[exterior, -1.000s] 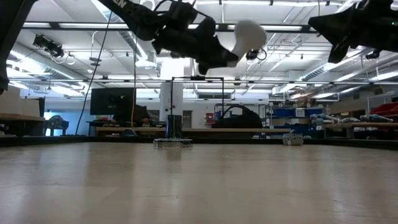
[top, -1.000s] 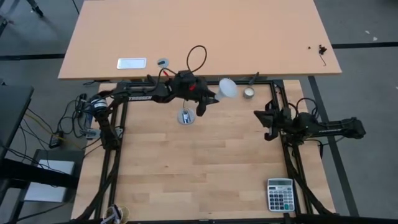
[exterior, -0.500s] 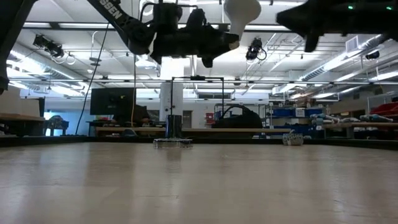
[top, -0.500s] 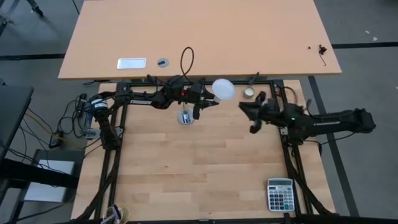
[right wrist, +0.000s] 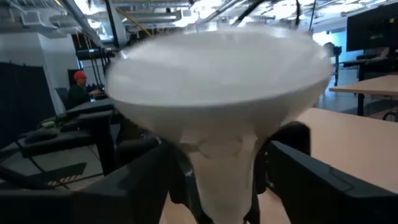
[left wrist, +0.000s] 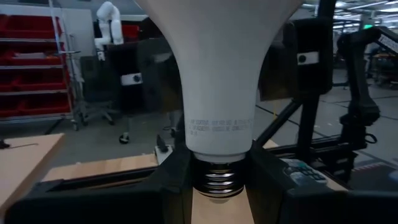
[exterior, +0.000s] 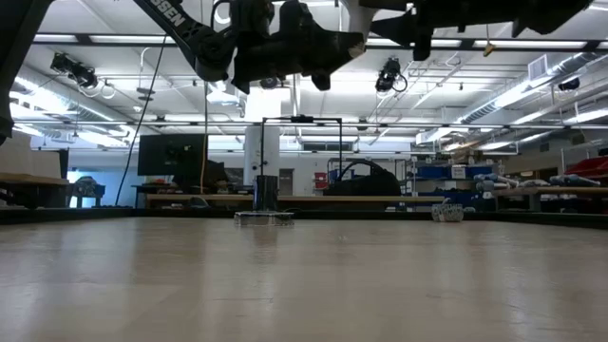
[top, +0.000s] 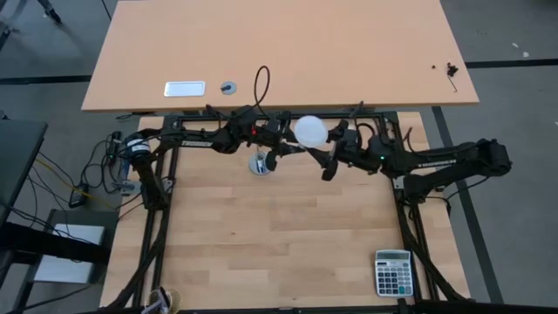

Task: Screw lightbulb
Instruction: Insert the light into the lamp socket

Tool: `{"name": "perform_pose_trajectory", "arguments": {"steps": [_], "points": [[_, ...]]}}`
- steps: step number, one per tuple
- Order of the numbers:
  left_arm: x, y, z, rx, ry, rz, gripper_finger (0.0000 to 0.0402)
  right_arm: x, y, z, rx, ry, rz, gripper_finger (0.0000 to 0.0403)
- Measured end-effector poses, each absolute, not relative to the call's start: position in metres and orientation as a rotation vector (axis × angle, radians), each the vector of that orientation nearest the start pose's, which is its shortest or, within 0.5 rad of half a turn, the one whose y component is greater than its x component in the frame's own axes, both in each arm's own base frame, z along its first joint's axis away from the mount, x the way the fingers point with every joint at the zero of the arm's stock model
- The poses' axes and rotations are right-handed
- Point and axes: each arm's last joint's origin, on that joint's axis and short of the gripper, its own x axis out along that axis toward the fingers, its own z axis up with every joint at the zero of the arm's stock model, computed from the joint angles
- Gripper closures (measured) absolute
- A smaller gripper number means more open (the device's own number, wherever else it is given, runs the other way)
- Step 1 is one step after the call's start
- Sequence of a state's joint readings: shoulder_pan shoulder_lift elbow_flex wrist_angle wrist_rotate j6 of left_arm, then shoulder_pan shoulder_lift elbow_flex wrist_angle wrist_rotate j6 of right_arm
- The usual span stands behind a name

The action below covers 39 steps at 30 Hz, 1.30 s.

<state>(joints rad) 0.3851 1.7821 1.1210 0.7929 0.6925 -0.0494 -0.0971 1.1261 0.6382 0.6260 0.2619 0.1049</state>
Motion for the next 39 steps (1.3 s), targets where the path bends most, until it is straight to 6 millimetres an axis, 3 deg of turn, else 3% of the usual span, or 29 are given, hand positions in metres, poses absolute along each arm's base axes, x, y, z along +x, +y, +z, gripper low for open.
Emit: {"name": "perform_pose_trajectory", "arguments": {"steps": [9,20,24,29,35,39], "points": [[0.374,0.128,0.268,0.021,-0.084,-0.317,0.0299,0.262,-0.038,0.293,0.107,-0.127,-0.368,0.0118],[0.373,0.133,0.267,0.006,-0.056,-0.297,0.0279,0.259,-0.038,0.295,0.056,-0.128,-0.363,0.0202],[0.372,0.134,0.266,0.004,-0.052,-0.293,0.0264,0.259,-0.038,0.296,0.056,-0.138,-0.362,0.021],[0.368,0.148,0.257,-0.033,0.01,-0.251,0.0258,0.255,-0.041,0.309,0.062,-0.249,-0.381,0.0208],[0.355,0.175,0.252,-0.065,0.059,-0.179,0.0256,0.249,-0.045,0.315,0.044,-0.257,-0.406,0.0214],[0.339,0.186,0.262,-0.032,0.099,-0.138,0.0261,0.242,-0.049,0.316,0.034,-0.21,-0.427,0.0214]]}}
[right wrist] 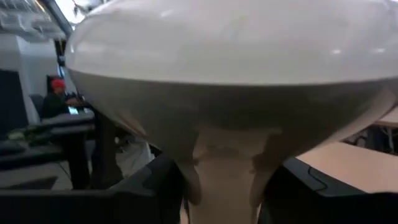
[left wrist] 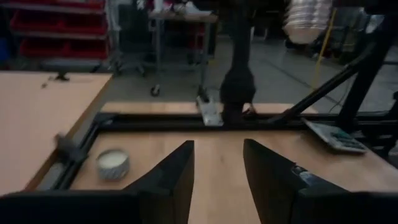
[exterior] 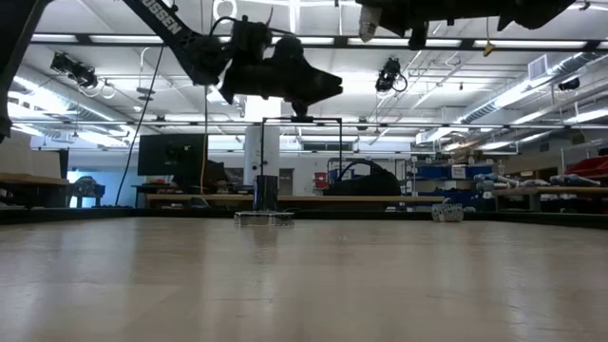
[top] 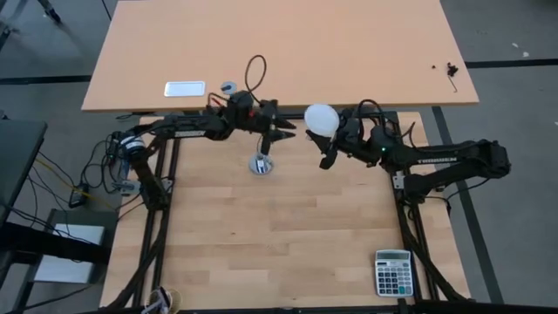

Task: Screw lightbulb
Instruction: Insert the light into the lamp socket

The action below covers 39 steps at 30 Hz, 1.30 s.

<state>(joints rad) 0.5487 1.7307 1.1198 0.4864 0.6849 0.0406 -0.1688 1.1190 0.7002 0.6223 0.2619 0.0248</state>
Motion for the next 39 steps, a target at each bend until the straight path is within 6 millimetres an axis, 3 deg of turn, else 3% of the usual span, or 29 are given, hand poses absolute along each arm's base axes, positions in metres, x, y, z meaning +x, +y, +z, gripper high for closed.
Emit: {"name": "perform_pose_trajectory", "arguments": {"steps": [7,12,20,28,39], "points": [[0.298,0.186,0.272,0.044,0.405,0.043,0.0325,0.225,-0.056,0.317,0.038,-0.122,-0.472,0.0217],[0.281,0.181,0.252,0.019,0.575,0.038,0.0393,0.218,-0.061,0.309,0.051,-0.007,-0.504,0.0219],[0.255,0.183,0.197,-0.091,0.558,0.149,0.0399,0.214,-0.067,0.297,0.102,0.114,-0.517,0.0225],[0.236,0.169,0.157,-0.135,0.586,0.27,0.0401,0.223,-0.069,0.284,0.116,0.181,-0.51,0.0225],[0.246,0.134,0.144,-0.169,0.549,0.264,0.0401,0.252,-0.074,0.256,0.149,0.251,-0.444,0.0226]]}}
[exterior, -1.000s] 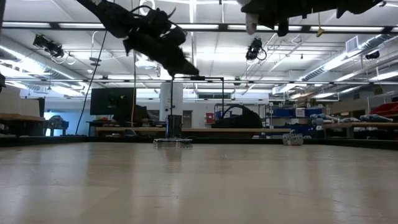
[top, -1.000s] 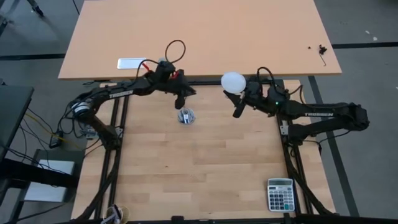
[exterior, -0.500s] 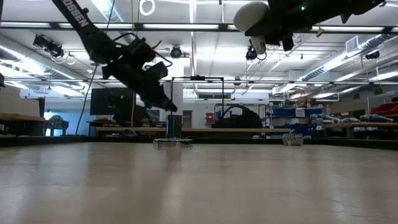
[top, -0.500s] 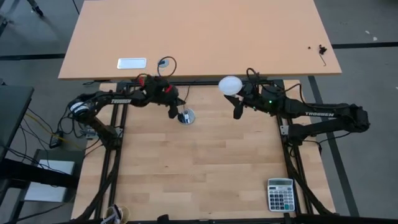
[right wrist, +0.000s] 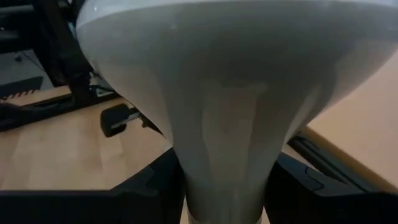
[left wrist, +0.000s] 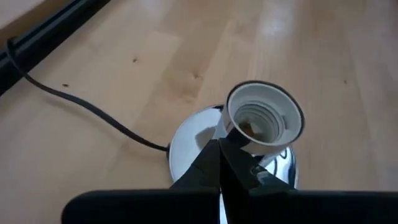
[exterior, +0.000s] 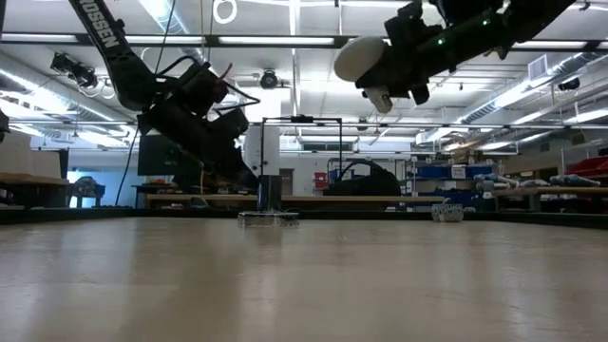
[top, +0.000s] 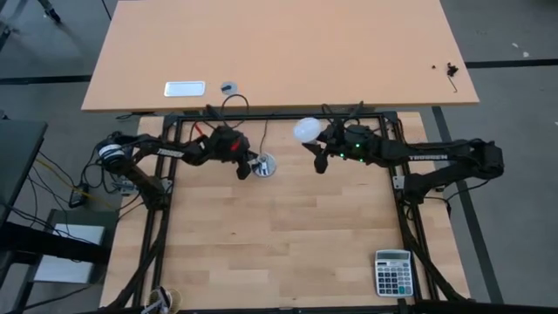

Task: Screw lightbulb
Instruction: Insert the light into the lamp socket

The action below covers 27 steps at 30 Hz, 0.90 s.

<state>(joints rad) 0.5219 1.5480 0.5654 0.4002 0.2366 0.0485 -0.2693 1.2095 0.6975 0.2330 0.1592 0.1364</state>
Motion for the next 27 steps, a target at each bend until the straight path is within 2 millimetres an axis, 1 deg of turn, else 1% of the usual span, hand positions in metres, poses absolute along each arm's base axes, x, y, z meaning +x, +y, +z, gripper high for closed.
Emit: {"name": "perform_pose_trajectory", "arguments": {"steps": [5,8,12,15,19,23,27], "points": [[0.259,0.123,0.143,-0.176,0.495,0.256,0.0402,0.258,-0.074,0.25,0.169,0.257,-0.4,0.0226],[0.267,0.118,0.135,-0.187,0.465,0.243,0.0401,0.262,-0.074,0.248,0.179,0.243,-0.364,0.0226],[0.278,0.112,0.123,-0.208,0.415,0.232,0.0401,0.272,-0.074,0.238,0.189,0.253,-0.308,0.0226],[0.286,0.109,0.116,-0.223,0.394,0.219,0.0401,0.283,-0.074,0.228,0.192,0.244,-0.271,0.0226],[0.293,0.104,0.107,-0.224,0.394,0.197,0.0401,0.301,-0.073,0.213,0.181,0.179,-0.24,0.0225],[0.295,0.101,0.109,-0.218,0.372,0.184,0.0401,0.317,-0.075,0.194,0.161,0.1,-0.228,0.0227],[0.295,0.1,0.113,-0.217,0.355,0.169,0.0401,0.328,-0.08,0.177,0.128,0.011,-0.227,0.0226]]}}
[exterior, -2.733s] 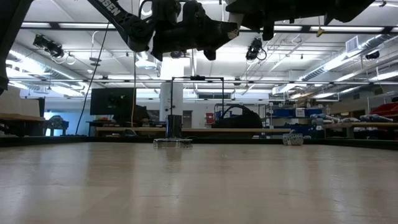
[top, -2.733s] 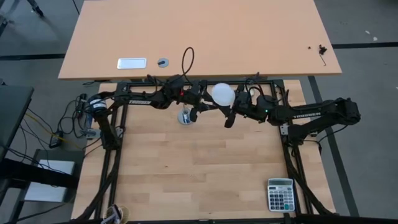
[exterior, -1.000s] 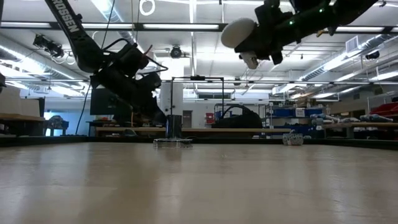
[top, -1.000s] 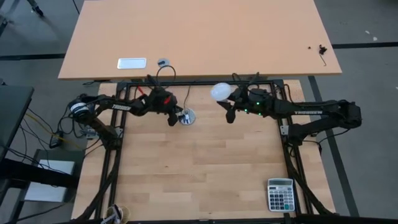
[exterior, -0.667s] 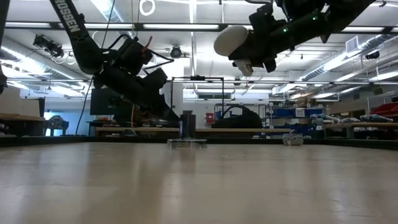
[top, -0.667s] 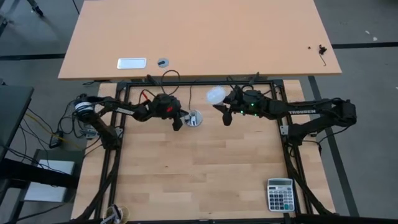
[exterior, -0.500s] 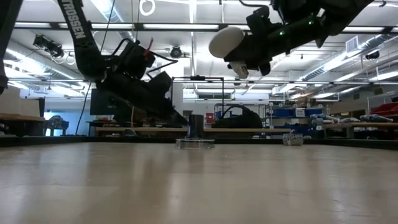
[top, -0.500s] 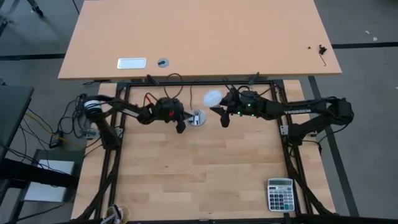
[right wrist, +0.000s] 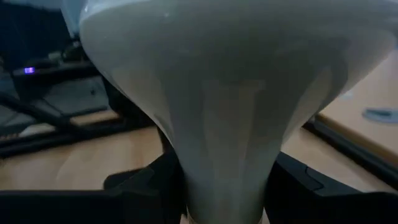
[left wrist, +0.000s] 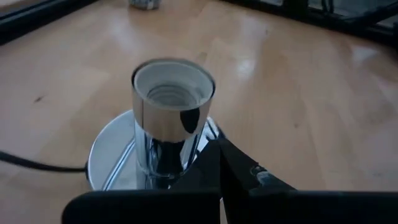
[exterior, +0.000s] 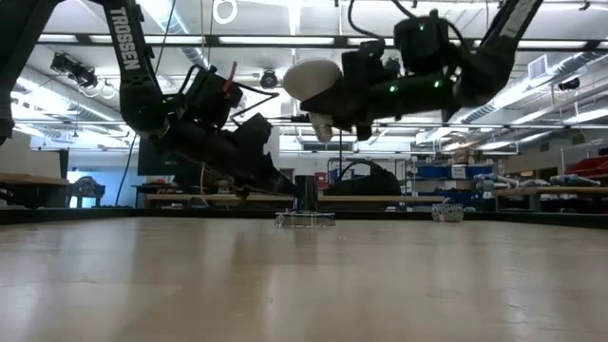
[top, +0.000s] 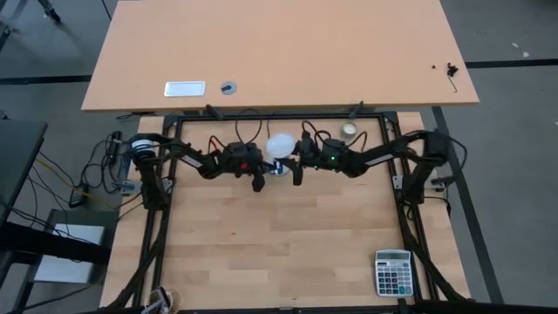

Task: Screw lightbulb
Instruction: Insert the light into the lamp socket

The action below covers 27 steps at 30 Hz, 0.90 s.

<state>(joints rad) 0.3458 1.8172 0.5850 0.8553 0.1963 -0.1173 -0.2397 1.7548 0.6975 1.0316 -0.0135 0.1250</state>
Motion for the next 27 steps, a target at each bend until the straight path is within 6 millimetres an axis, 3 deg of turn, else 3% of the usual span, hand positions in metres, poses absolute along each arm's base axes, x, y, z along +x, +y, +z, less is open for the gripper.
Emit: {"name": "perform_pose_trajectory", "arguments": {"steps": [14,27], "points": [[0.287,0.1,0.144,-0.214,0.323,0.11,0.0401,0.338,-0.105,0.126,0.125,-0.077,-0.283,0.0227],[0.27,0.091,0.192,-0.175,0.257,0.036,0.0401,0.349,-0.116,0.123,0.098,-0.069,-0.298,0.0227]]}}
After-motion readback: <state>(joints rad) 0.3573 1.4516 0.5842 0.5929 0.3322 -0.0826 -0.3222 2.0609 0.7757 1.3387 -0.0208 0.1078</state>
